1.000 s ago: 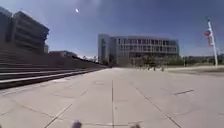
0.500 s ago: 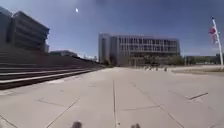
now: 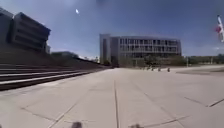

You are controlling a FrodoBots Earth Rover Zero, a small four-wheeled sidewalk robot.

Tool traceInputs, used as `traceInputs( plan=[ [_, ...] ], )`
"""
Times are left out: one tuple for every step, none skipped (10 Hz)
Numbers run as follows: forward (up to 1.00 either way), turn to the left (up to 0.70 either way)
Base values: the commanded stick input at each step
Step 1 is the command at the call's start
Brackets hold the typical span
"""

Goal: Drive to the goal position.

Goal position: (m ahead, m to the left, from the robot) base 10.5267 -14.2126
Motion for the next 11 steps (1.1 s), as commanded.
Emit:
traceInputs(
  plan=[
    [0.85,0.01],
    [0.85,0.01],
    [0.85,0.01],
    [0.85,0.01],
    [0.85,0.01],
    [0.85,0.01],
    [0.85,0.01],
    [0.85,0.01],
    [0.85,0.01],
    [0.85,0.01],
    [0.85,0.01]
  ],
)
